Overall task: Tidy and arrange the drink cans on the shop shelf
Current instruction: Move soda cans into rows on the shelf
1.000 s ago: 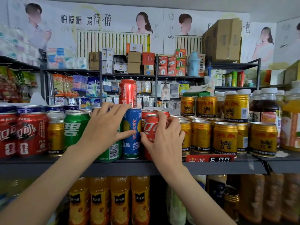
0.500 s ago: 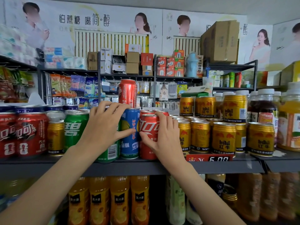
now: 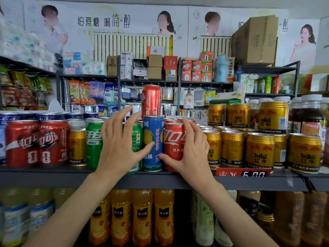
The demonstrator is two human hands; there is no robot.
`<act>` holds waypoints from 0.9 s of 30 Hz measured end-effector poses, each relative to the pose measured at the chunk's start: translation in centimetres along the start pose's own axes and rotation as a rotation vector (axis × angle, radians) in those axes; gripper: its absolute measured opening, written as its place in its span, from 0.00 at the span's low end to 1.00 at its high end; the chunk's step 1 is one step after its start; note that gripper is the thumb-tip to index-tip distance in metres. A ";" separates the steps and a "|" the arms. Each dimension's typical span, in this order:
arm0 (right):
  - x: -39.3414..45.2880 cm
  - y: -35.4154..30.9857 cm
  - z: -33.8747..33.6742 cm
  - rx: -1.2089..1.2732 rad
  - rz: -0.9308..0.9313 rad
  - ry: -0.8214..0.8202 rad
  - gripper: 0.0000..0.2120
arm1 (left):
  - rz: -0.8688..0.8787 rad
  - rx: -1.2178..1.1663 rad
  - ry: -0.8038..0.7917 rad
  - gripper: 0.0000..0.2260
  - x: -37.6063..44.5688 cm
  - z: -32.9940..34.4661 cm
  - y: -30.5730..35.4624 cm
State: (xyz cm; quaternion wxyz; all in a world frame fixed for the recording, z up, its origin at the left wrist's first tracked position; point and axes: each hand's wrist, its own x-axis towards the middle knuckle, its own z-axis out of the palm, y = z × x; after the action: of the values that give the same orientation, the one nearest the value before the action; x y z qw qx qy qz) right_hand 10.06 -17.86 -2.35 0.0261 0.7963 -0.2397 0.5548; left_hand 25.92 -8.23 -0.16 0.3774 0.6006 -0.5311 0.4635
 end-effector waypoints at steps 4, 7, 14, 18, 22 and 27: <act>0.0 -0.1 -0.1 0.001 0.006 0.029 0.43 | -0.050 -0.052 -0.012 0.34 -0.9 0.0 0.1; 0.1 -0.4 -0.1 -0.036 -0.008 0.027 0.42 | -0.111 -0.146 0.008 0.33 -1.3 0.2 0.4; 0.0 -0.4 -0.3 -0.039 -0.001 0.036 0.44 | -0.353 -0.395 0.021 0.37 -2.0 -0.3 1.3; 0.1 -0.9 0.0 -0.067 -0.030 0.072 0.43 | -0.411 -0.395 -0.062 0.40 -2.2 -0.6 1.3; 0.3 -1.4 0.1 -0.093 -0.057 0.091 0.43 | -0.364 -0.316 -0.086 0.40 -2.2 -0.9 0.8; 0.3 -1.5 0.2 -0.104 -0.062 0.097 0.42 | -0.370 -0.288 -0.054 0.39 -2.4 -0.6 1.2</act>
State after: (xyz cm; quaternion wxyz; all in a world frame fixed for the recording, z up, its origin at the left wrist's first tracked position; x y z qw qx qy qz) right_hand 10.93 -16.75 -1.80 0.0959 0.7731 -0.2419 0.5784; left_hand 24.59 -7.21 -2.31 0.5235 0.6397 -0.4826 0.2895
